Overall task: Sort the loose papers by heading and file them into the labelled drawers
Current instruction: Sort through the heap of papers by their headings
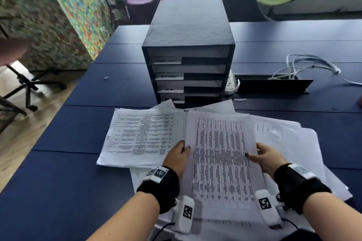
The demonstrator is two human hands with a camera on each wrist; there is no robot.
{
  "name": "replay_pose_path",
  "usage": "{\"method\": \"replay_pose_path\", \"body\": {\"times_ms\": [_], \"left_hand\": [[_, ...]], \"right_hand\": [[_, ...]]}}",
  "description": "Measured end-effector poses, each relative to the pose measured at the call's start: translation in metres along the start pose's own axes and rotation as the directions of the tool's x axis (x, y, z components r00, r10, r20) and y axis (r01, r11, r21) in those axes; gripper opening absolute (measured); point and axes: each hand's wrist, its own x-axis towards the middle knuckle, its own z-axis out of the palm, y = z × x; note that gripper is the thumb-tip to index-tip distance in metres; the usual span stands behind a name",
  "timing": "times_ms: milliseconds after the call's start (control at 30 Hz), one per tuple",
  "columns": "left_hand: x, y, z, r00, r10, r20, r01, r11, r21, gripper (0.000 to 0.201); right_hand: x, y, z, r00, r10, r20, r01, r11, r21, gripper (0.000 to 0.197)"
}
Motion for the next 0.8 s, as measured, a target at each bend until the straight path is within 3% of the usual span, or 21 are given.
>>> {"method": "replay_pose_path", "body": {"times_ms": [100, 200, 267, 333, 400, 467, 567, 733, 800], "left_hand": [[0.014, -0.021, -0.02, 0.984, -0.052, -0.169, 0.063, 0.996, 0.061, 0.017], [0.023, -0.047, -0.053, 0.921, -0.173, -0.35, 0.28, 0.917, 0.285, 0.023], [0.023, -0.064, -0.081, 0.818, -0.31, -0.485, 0.445, 0.875, 0.191, 0.031], [0.02, -0.083, -0.109, 0.65, -0.475, -0.593, 0.557, 0.829, -0.054, 0.042], [0.011, -0.098, -0.128, 0.495, -0.637, -0.591, 0.599, 0.743, -0.3, 0.051], [0.004, -0.106, -0.137, 0.434, -0.705, -0.56, 0.591, 0.693, -0.413, 0.063], [0.005, -0.112, -0.141, 0.489, -0.697, -0.524, 0.505, 0.717, -0.481, 0.072], [0.004, -0.102, -0.135, 0.623, -0.57, -0.535, 0.393, 0.82, -0.416, 0.038], [0.001, -0.091, -0.132, 0.643, -0.471, -0.604, 0.306, 0.881, -0.362, 0.03]], "right_hand": [[-0.003, 0.0, -0.004, 0.995, -0.05, -0.082, 0.042, 0.995, -0.093, 0.021], [-0.005, 0.002, -0.006, 0.991, -0.066, -0.121, 0.051, 0.991, -0.124, 0.016], [-0.006, 0.002, -0.006, 0.991, -0.072, -0.117, 0.056, 0.989, -0.135, 0.015], [-0.005, 0.004, -0.007, 0.99, -0.076, -0.116, 0.06, 0.989, -0.135, 0.015], [-0.005, 0.007, -0.007, 0.991, -0.073, -0.109, 0.06, 0.991, -0.123, 0.015], [-0.004, 0.009, -0.007, 0.991, -0.078, -0.105, 0.065, 0.99, -0.124, 0.016], [-0.007, 0.01, -0.008, 0.989, -0.106, -0.103, 0.092, 0.987, -0.131, 0.016], [-0.011, 0.014, -0.007, 0.989, -0.103, -0.111, 0.102, 0.995, -0.012, 0.01], [-0.013, 0.016, -0.008, 0.993, -0.071, -0.098, 0.078, 0.994, 0.073, 0.013]]}}
